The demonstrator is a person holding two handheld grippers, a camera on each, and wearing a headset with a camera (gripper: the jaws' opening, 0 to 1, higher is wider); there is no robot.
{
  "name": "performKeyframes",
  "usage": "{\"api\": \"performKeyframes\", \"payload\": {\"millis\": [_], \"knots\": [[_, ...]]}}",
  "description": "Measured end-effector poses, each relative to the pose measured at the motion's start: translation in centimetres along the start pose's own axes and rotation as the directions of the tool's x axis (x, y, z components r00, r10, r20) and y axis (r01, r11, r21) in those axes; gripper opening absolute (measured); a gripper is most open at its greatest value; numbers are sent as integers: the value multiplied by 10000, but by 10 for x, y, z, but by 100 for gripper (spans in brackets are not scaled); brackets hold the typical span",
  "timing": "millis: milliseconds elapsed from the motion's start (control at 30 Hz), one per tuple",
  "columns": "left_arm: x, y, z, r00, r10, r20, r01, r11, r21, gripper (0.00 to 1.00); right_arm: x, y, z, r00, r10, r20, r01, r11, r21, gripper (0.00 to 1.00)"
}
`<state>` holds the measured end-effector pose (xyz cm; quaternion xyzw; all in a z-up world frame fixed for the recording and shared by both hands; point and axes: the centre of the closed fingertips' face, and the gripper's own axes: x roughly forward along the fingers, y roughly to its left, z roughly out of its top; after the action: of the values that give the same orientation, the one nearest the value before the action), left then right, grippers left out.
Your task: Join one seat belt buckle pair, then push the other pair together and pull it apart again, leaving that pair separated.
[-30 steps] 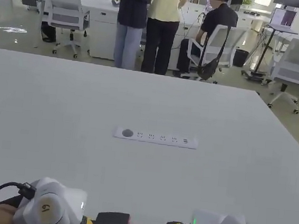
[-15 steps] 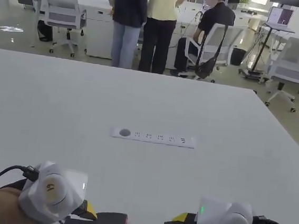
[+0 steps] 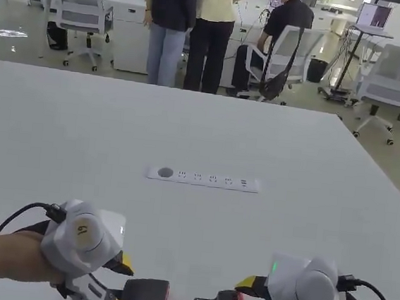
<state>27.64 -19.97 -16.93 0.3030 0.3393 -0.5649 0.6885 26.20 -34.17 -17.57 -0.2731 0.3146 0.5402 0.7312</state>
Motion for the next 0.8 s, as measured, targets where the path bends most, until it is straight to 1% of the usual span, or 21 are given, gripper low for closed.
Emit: {"api": "performKeyframes", "payload": {"millis": [100, 167, 267, 333, 400, 433, 500, 733, 800], "knots": [[3, 3, -2, 9999, -44, -108, 45, 10000, 45, 41, -1, -2, 1, 10000, -30, -54, 29, 9999, -145, 54], [5, 6, -4, 9998, -68, -197, 69, 10000, 44, 41, 2, -7, -1, 9999, -49, -112, 47, 9998, -174, 53], [10, 10, -10, 9992, -130, -384, 133, 9999, 77, 40, 5, -12, -6, 9996, -42, -267, 33, 9994, -356, 51], [12, 12, -13, 9984, -162, -533, 166, 9998, 72, 39, 5, -12, -6, 9993, 13, -379, -31, 9988, -479, 49], [14, 14, -16, 9978, -199, -632, 205, 9997, 102, 36, 5, -13, -7, 9989, 54, -468, -84, 9979, -637, 47], [16, 16, -18, 9973, -224, -692, 233, 9997, 112, 36, 7, -14, -9, 9985, 45, -548, -94, 9959, -902, 44], [17, 16, -18, 9967, -244, -778, 256, 9996, 149, 36, 12, -18, -16, 9969, -11, -793, -75, 9941, -1085, 42], [24, 16, -20, 9937, -444, -1030, 466, 9987, 193, 35, 13, -24, -21, 9951, 97, -986, -223, 9915, -1279, 37], [25, 17, -21, 9926, -500, -1104, 527, 9984, 217, 34, 14, -25, -25, 9932, 168, -1150, -320, 9907, -1321, 37]]}}
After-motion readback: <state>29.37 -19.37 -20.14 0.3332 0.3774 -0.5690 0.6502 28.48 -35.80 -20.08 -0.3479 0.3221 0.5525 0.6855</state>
